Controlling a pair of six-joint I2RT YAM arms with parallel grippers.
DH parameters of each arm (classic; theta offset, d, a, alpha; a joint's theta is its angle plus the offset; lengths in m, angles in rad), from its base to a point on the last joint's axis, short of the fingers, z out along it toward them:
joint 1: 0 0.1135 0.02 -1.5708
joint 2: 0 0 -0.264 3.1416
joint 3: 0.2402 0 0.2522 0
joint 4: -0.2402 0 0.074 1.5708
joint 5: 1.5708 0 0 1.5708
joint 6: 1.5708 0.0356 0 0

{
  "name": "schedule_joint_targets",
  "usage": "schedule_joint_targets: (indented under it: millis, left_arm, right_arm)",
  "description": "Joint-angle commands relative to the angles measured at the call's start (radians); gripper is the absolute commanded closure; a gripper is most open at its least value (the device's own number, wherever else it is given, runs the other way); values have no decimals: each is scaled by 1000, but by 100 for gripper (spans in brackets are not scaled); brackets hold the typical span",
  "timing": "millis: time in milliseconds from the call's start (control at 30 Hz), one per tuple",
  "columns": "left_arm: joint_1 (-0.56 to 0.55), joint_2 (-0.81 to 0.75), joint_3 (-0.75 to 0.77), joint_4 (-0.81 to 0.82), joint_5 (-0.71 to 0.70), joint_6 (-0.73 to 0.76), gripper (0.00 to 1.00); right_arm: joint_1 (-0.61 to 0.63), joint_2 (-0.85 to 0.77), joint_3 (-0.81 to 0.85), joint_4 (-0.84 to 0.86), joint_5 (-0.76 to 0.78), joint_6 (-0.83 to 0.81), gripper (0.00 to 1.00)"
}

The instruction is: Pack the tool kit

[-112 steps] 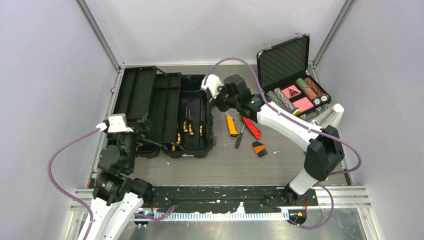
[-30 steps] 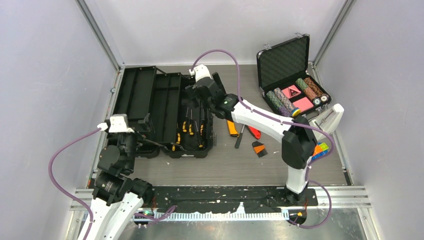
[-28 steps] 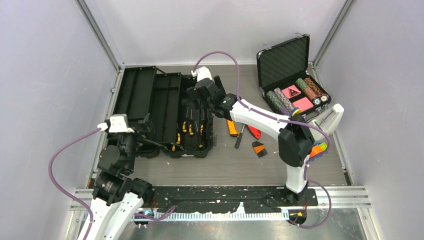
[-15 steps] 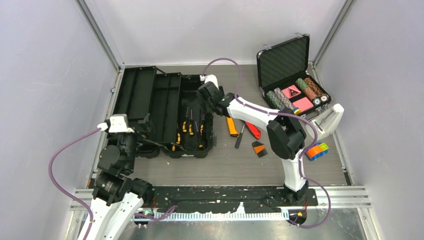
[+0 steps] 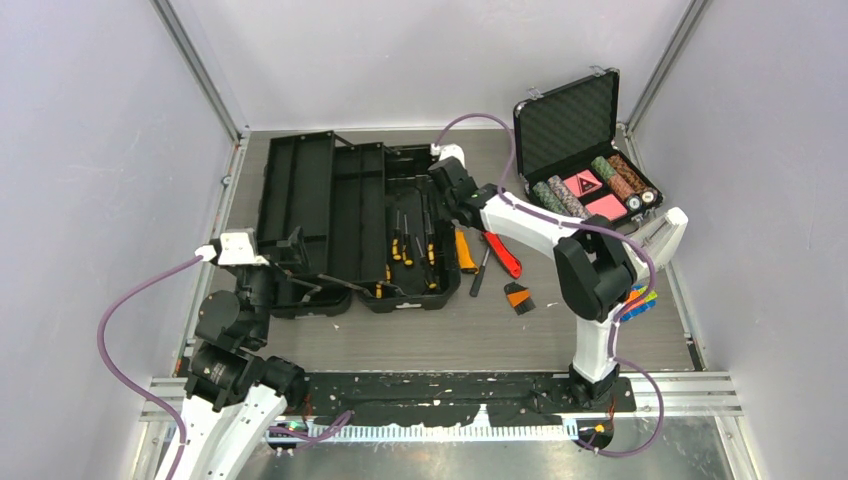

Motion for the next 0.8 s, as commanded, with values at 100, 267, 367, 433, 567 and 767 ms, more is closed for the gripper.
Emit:
schedule_joint_targets:
  millis: [100,267,367,433,567,767]
  left_arm:
    - [-4,7,9,32,12,-1,1]
    - [-4,7,9,31,9,0,1]
    - [-4,4,9,30,7,0,1]
    - [-4,3,10,31,7,0,1]
    - [-4,-2,9,30,7,-1,1]
    - [-4,-1,10,30,8,-4,1]
  right_arm:
    - [-51,-207,-52,-38,-39,-97,36]
    - [-55,-332,-84,-22,-48,-98,20]
    - [-83,-395,-121,-48,-12,-94,19]
    - [-137,-418,-152,-86,2,-61,20]
    - [-227,-461,-261,-116,-64,11,24]
    - [-272,-457,-415,-89,-123,59,27]
